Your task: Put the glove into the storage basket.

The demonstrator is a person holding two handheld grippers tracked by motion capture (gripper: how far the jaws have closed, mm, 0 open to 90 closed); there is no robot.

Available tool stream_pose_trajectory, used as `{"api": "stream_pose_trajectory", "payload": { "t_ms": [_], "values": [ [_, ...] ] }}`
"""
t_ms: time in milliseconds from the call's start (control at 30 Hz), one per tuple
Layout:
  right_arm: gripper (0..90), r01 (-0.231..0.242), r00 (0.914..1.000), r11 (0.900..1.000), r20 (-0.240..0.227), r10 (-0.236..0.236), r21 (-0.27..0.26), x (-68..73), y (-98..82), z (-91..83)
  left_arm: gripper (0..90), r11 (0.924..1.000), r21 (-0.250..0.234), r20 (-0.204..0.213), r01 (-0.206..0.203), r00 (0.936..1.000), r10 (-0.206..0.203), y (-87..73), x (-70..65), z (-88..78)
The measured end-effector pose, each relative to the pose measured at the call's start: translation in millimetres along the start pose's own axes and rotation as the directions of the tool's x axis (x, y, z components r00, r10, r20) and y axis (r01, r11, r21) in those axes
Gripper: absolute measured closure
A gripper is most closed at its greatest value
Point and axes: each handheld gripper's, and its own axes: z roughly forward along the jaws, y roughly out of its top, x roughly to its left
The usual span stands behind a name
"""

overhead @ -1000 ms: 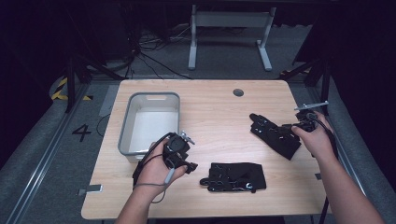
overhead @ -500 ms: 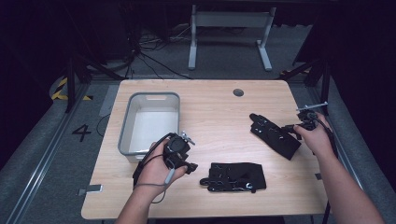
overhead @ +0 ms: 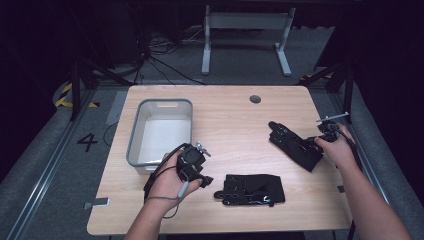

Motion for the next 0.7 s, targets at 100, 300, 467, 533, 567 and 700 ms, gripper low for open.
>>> {"api": "stream_pose_trajectory", "payload": {
  "t_ms": [100, 300, 467, 533, 567, 700],
  "values": [
    [76.1, -0.007, 0.9999, 1.000, -0.016, 0.007, 0.000, 0.9, -0.4, 0.3, 47.3, 1.0000, -0.003, -0.002, -0.001, 1.0000, 0.001, 0.0, -0.6, -0.4],
    [86.1, -0.003, 1.0000, 1.000, -0.009, 0.003, 0.004, 4.7, 0.5, -0.5, 47.2, 1.0000, -0.001, -0.003, -0.002, 1.0000, 0.002, 0.1, -0.7, -0.1],
    [87.1, 0.007, 0.9999, 1.000, 0.009, -0.007, -0.030, 10.8, -2.3, -5.0, 47.2, 1.0000, -0.002, -0.002, -0.002, 1.0000, 0.002, 0.4, -0.9, -0.3],
    [87.1, 0.010, 1.0000, 0.999, -0.001, -0.010, -0.046, 12.5, -2.5, -9.6, 47.2, 1.0000, -0.005, -0.003, 0.000, 1.0000, 0.000, 0.3, -1.2, -0.6],
    [87.1, 0.010, 1.0000, 0.999, -0.001, -0.010, -0.046, 12.5, -2.5, -9.6, 47.2, 1.0000, -0.005, -0.003, 0.000, 1.0000, 0.000, 0.3, -1.2, -0.6],
    [87.1, 0.031, 0.9991, 0.995, -0.026, -0.034, -0.098, 19.8, -2.6, -27.3, 47.2, 1.0000, -0.006, -0.003, -0.004, 1.0000, 0.004, 0.4, -2.0, -1.5]
  ]
}}
